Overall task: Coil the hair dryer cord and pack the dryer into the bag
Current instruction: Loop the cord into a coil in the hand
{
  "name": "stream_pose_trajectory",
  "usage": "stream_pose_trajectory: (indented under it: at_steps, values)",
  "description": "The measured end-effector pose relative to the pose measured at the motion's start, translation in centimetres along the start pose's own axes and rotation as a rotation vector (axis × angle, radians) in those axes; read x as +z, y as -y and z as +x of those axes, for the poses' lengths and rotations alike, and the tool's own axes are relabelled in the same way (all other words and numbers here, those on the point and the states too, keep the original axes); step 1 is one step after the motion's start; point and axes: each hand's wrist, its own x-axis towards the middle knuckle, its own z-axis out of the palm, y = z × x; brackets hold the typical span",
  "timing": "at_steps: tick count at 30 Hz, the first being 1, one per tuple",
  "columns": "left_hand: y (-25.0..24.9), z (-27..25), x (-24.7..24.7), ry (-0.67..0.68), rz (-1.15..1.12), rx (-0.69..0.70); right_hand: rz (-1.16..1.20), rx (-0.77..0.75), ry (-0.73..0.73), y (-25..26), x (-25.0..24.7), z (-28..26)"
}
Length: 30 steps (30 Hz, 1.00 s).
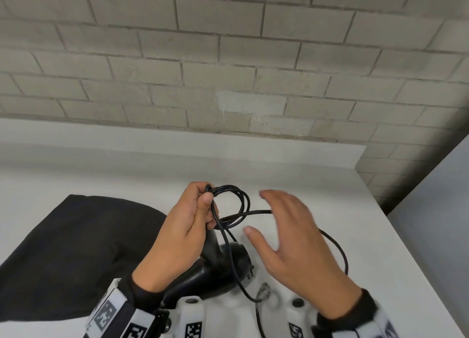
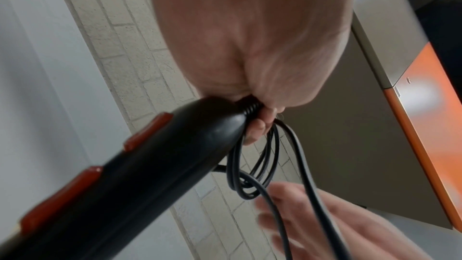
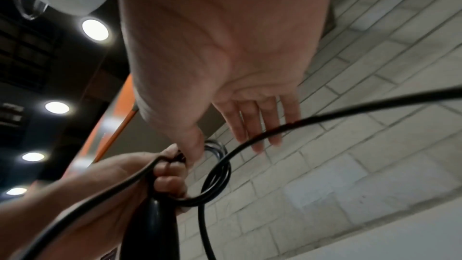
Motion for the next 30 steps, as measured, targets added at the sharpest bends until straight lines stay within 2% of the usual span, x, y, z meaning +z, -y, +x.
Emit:
stream_pose_trajectory:
  at_steps: [2, 5, 7, 13, 19, 23, 25, 27, 30]
  values:
    - [0.1, 0.0, -0.1, -0.006, 0.003, 0.001, -0.084, 0.005, 0.157, 0.7, 0.6, 1.0]
    - [0.3, -0.1, -0.5, -0.023, 0.014, -0.005, 0.051, -0.027, 0.178, 1.2, 0.3, 1.5]
    - [0.4, -0.1, -0.5, -0.022, 0.025, -0.002, 0.241, -0.064, 0.097, 1.7, -0.7, 1.2]
    - [0.7, 0.2, -0.6, -0.037, 0.021, -0.026, 0.92, -0.027, -0.233, 0.9, -5.0, -1.8]
    - [0.6, 0.2, -0.6, -0.04, -0.024, -0.048, 1.15, 0.168, -0.574, -6.2, -6.6, -5.7]
    - [0.5, 0.1, -0.5, -0.027, -0.021, -0.041, 1.34, 0.218, -0.576, -9.6, -6.1, -7.5]
    - [0.6, 0.1, -0.5, -0.028, -0.015, -0.034, 1.153, 0.299, -0.526, -10.3, -5.7, -7.9]
    - [0.7, 0.1, -0.6, -0.033, -0.005, -0.024, 0.814, 0.34, -0.391, -11.4, -4.9, -8.4]
    - [0.8, 0.2, -0.7, -0.032, -0.017, -0.022, 0.338, 0.355, 0.08, -11.5, -3.5, -8.8]
